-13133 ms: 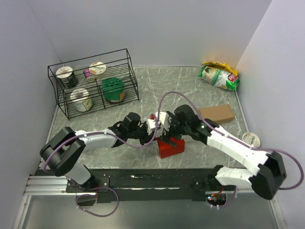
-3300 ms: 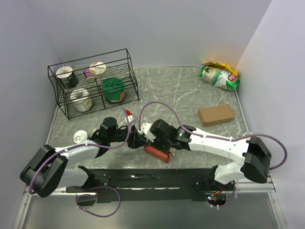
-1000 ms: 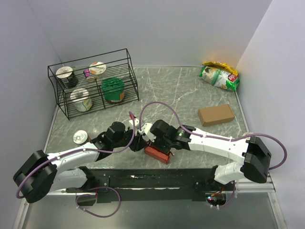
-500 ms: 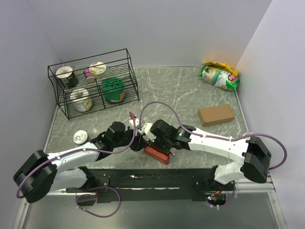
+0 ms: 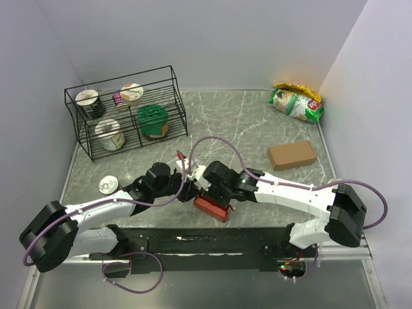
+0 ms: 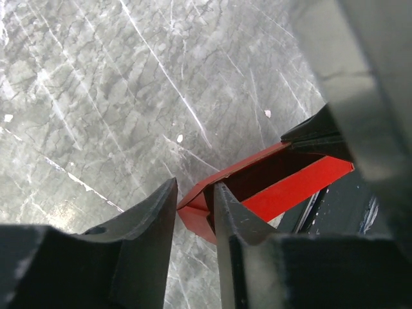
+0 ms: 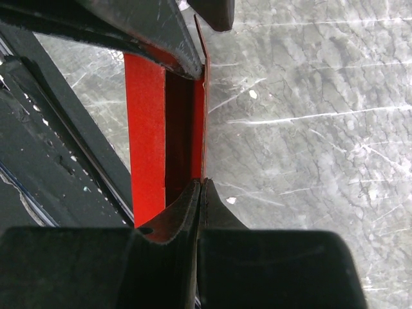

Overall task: Fold the paper box
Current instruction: Close the paper box at the center of the board.

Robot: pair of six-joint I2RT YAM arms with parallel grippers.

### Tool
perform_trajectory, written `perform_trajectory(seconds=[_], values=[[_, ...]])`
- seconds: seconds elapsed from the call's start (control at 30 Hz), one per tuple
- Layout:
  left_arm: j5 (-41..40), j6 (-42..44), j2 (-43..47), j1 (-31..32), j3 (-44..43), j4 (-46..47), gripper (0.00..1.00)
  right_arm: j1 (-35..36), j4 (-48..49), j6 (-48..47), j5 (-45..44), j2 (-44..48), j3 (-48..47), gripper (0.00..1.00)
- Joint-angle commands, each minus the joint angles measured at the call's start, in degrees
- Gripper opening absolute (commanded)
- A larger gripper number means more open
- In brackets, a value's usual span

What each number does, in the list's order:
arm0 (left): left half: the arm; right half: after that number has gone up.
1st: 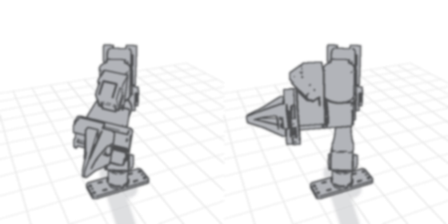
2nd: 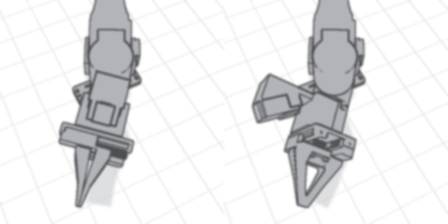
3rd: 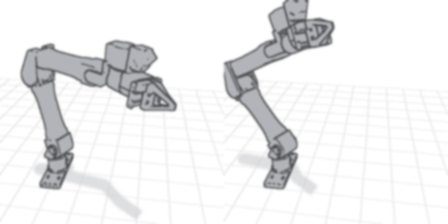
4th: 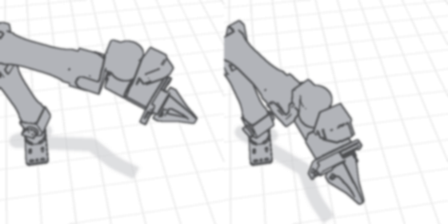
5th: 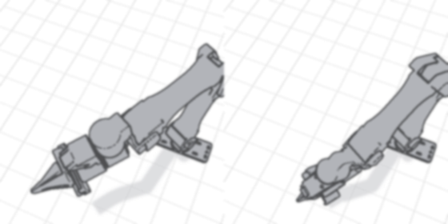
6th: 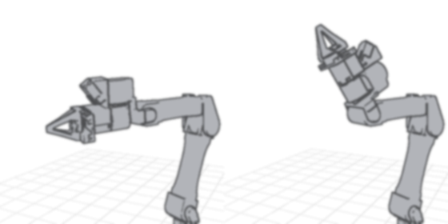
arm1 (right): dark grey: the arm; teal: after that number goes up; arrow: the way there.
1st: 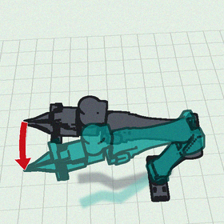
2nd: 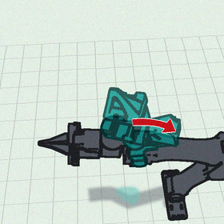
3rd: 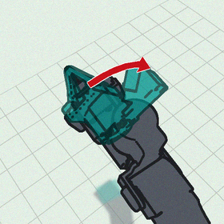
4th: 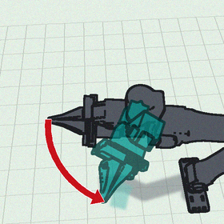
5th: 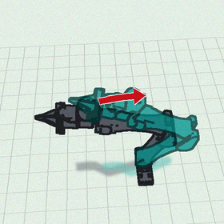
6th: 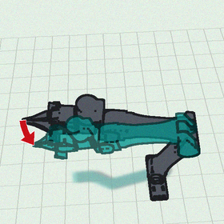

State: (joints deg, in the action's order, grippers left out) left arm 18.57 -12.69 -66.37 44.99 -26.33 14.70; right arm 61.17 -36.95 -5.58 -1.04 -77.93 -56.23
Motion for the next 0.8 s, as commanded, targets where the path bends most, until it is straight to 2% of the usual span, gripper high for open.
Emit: perform_trajectory(seconds=[0.0, 0.13, 0.27, 0.47, 0.7, 0.77], values=[[1.3, 1.35, 0.98, 0.27, -2.33, 3.76, 0.33, -0.08, -0.49, -0.04, 0.69, -0.64, 0.42, 0.0], [2.0, 1.44, 1.59, 0.27, -2.41, 3.85, 0.26, 0.0, -0.49, -0.04, 0.69, -0.64, 0.42, 0.0], [2.79, 0.83, 2.03, 0.27, -2.06, 3.76, 0.13, -0.08, -0.76, 0.05, 0.69, -0.73, 0.15, 0.0], [3.23, -0.84, 1.94, 0.27, -1.62, 3.58, 0.02, 0.09, -1.02, 0.05, 0.51, -0.82, 0.15, 0.0], [1.39, -2.43, 2.99, 0.36, -0.75, 2.62, 0.01, 0.35, -1.11, -0.04, -0.19, 0.06, -0.29, 0.0], [0.95, -2.52, 3.44, 0.36, -0.22, 2.53, 0.01, 0.44, -0.41, -0.22, -0.02, 1.37, -0.2, 0.06]])
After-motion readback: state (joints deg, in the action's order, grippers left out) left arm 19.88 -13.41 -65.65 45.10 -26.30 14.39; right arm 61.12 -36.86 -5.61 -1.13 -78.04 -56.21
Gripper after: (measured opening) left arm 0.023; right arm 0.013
